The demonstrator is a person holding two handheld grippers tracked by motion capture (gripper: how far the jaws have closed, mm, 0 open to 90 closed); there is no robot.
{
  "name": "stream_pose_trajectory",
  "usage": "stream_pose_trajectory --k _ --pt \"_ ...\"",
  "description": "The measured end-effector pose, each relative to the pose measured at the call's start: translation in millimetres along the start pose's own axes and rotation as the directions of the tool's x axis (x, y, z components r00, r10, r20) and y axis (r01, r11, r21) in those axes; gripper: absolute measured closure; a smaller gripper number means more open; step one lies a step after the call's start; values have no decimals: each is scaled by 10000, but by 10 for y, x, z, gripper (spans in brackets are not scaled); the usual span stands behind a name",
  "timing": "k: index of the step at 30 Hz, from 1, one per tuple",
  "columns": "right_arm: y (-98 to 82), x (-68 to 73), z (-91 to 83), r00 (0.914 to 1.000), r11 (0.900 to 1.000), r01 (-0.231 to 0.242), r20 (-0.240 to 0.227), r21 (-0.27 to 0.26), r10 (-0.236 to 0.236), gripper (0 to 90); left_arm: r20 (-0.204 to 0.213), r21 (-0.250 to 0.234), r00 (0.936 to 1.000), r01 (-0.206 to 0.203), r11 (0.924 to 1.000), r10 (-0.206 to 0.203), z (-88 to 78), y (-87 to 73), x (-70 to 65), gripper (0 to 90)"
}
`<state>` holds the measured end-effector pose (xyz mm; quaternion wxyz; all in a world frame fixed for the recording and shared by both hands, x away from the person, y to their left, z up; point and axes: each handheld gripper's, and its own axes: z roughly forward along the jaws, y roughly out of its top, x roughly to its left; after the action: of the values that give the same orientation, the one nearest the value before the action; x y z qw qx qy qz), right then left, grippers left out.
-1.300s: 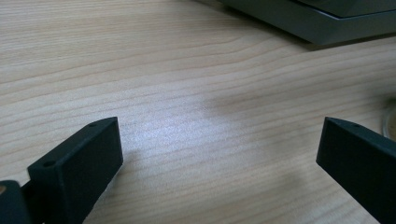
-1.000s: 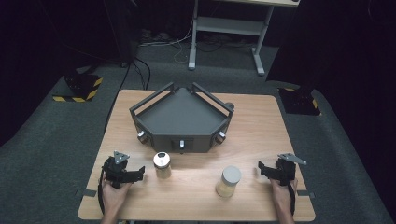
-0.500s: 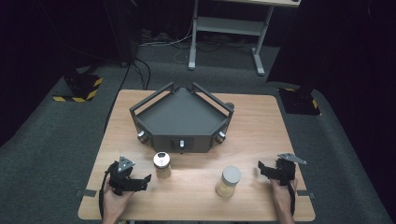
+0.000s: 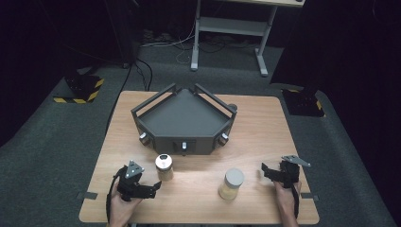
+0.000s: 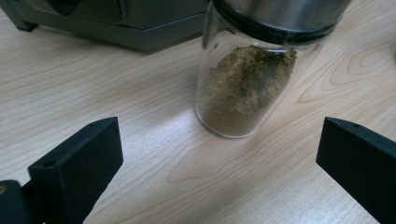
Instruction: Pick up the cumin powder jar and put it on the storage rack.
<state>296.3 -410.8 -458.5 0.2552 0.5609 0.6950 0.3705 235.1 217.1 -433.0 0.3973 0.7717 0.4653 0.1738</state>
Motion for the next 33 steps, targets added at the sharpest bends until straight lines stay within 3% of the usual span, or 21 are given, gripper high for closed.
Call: stream_pose_trajectory --k 11,22,23,26,27,28,32,33 --pt "-2 6 -1 10000 10000 39 20 -12 -39 49 -328 -89 9989 -343 9994 340 62 43 -170 8" --pt "-6 2 -4 10000 10000 19 8 -34 -19 49 -322 -46 9982 -508 9987 506 145 131 -251 18" --pt "-6 2 -4 10000 10000 22 10 -35 -22 49 -209 -1803 9857 1607 9704 -1671 298 -96 -428 20" --pt "-9 1 -5 10000 10000 22 10 -51 -22 49 -265 -1769 9858 1587 9714 -1658 321 -58 -446 23" --pt "-11 1 -6 10000 10000 24 11 -58 -24 49 -397 -5 9980 -495 9988 495 183 185 -284 25" --pt "-11 1 -6 10000 10000 24 11 -58 -24 49 -327 -1746 9859 1560 9722 -1641 336 -31 -459 25" --pt "-14 1 -8 10000 10000 25 16 -76 -25 49 -409 -1722 9855 1553 9727 -1646 372 16 -478 32" --pt "-14 0 -8 10000 10000 26 11 -75 -26 49 -518 62 9974 -504 9987 506 238 259 -318 35"
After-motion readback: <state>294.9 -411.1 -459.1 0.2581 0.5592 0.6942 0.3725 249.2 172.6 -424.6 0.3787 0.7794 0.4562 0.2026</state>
